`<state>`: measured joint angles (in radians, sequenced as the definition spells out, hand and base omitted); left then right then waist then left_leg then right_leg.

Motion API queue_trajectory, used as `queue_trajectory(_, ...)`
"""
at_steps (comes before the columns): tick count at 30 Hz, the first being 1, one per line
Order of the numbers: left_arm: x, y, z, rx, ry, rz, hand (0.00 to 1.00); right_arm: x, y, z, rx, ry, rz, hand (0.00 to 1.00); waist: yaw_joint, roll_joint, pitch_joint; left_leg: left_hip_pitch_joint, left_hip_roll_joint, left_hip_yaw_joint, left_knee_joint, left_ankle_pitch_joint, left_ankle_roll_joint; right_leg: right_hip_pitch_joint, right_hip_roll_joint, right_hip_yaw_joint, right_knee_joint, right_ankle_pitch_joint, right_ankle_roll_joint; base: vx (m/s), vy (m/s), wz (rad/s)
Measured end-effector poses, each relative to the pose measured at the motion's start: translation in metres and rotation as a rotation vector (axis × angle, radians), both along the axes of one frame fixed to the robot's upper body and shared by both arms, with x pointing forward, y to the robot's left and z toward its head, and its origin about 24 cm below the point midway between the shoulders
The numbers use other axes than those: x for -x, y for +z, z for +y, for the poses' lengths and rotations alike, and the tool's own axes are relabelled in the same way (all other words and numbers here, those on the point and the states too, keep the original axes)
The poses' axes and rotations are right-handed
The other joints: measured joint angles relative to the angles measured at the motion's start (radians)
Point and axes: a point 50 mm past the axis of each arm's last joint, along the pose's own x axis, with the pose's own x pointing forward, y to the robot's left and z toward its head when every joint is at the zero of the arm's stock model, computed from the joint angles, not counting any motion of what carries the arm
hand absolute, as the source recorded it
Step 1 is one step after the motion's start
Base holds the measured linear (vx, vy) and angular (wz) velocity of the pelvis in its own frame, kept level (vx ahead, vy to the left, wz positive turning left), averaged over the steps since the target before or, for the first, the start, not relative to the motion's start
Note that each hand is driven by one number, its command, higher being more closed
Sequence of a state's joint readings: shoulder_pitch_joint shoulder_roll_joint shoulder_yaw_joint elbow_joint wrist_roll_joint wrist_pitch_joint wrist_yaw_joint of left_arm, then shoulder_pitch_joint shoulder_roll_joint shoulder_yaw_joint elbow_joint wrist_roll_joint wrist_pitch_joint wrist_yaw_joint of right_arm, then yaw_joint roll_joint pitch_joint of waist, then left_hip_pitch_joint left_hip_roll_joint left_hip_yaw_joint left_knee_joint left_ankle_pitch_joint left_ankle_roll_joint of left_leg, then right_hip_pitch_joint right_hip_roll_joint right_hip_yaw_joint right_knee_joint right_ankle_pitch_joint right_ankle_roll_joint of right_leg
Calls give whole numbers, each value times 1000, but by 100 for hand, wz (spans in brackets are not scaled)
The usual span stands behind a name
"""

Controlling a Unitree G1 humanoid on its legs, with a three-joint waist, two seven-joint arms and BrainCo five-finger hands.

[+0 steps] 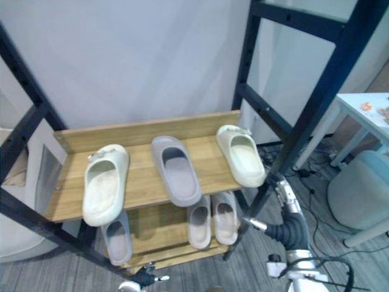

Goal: Organize the slippers on the shoe rack

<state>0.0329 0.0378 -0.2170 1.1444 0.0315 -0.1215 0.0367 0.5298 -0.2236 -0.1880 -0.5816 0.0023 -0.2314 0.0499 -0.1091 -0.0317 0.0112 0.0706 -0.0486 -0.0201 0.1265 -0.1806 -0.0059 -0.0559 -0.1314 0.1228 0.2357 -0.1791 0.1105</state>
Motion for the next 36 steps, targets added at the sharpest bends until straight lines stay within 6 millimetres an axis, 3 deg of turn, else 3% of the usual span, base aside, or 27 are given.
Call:
queue_trajectory(9, 2, 0, 13, -35, -3, 6, 0, -26, 22, 1, -25, 78, -137, 0, 4, -6, -4, -6, -2, -49, -1, 9, -1, 23, -8, -49, -16, 0, -1, -11, -13, 17)
queue_trajectory(13, 2, 0, 15, -37, 12, 5, 0, -37, 19, -2, -52, 96, -128, 0, 4, -13, -4, -18, -4, -69, -1, 16, -1, 23, -11, -64, -21, 2, -4, -12, -15, 17)
queue_trajectory(20, -3, 2, 24, -50, 36, -15, 0, -64, 23, 11, -57, 185, -153, 0, 18, -31, 6, -35, -1, -129, -8, 39, -9, 45, -12, -123, -37, 10, -15, -18, -32, 23)
queue_trajectory(30, -8, 4, 26, -51, 42, -36, 0, -107, 13, 19, -36, 227, -64, 0, 52, -33, 13, -53, 2, -176, -42, 76, -24, 45, -5, -169, -68, 29, -26, -35, -19, 13)
queue_trajectory(36, -15, 7, 30, -53, 70, -59, 0, -125, 2, 16, -41, 186, 3, 0, 57, -25, 48, -69, 5, -194, -53, 91, -28, 57, -1, -189, -109, 58, -26, -12, -7, 8)
